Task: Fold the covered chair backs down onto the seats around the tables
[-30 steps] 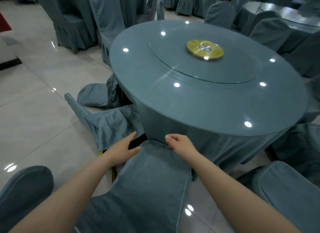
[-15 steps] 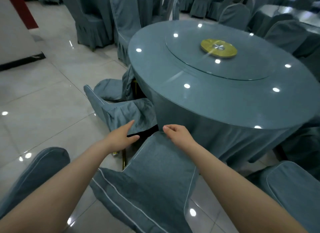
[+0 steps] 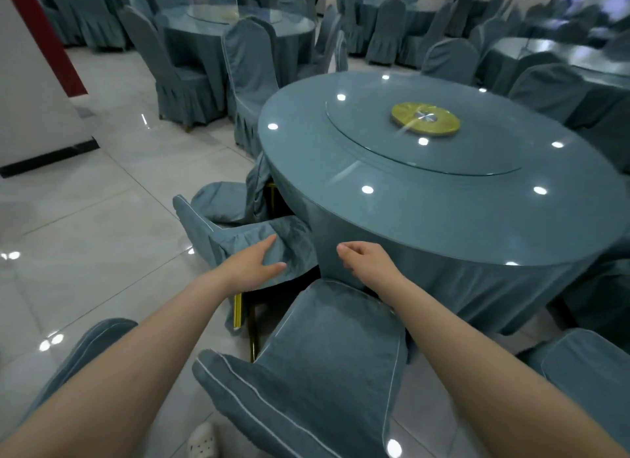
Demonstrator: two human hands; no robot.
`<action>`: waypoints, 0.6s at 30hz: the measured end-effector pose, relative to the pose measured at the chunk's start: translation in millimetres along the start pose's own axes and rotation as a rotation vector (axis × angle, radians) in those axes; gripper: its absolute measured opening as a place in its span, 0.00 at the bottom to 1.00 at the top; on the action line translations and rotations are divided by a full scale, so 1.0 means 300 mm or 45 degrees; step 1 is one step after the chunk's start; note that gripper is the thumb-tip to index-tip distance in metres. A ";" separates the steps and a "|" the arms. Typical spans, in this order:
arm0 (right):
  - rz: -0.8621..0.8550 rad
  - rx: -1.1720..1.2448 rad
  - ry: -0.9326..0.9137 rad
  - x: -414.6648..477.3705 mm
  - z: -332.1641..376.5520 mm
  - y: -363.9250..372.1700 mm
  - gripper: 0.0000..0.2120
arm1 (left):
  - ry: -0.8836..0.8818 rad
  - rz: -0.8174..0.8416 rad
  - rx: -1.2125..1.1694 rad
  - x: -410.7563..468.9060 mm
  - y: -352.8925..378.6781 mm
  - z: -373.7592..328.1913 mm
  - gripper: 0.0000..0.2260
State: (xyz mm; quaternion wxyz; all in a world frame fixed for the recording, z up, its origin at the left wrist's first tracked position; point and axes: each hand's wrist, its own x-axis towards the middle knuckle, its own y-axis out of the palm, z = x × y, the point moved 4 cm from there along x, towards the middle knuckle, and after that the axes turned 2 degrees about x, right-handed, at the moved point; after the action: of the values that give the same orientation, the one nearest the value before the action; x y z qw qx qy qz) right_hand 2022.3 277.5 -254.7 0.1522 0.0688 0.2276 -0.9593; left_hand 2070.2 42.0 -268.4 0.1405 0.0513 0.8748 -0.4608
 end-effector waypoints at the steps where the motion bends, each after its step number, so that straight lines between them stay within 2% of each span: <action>1: -0.008 -0.003 0.002 0.024 0.018 0.022 0.12 | 0.005 0.011 -0.009 0.020 -0.014 0.022 0.34; 3: 0.003 -0.008 0.009 0.083 0.061 0.099 0.16 | 0.026 0.041 -0.013 0.059 -0.049 0.084 0.34; 12: 0.054 0.000 0.112 0.404 0.326 0.638 0.17 | 0.021 0.111 -0.095 0.231 -0.415 0.612 0.33; 18: 0.003 0.033 0.149 0.569 0.433 0.817 0.16 | -0.050 0.085 -0.099 0.321 -0.600 0.854 0.33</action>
State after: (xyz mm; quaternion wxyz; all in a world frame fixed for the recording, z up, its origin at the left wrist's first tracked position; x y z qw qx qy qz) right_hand 1932.3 -34.9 -275.7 0.1389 0.1269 0.2238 -0.9563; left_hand 1989.6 -274.6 -291.4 0.1748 0.0660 0.8869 -0.4224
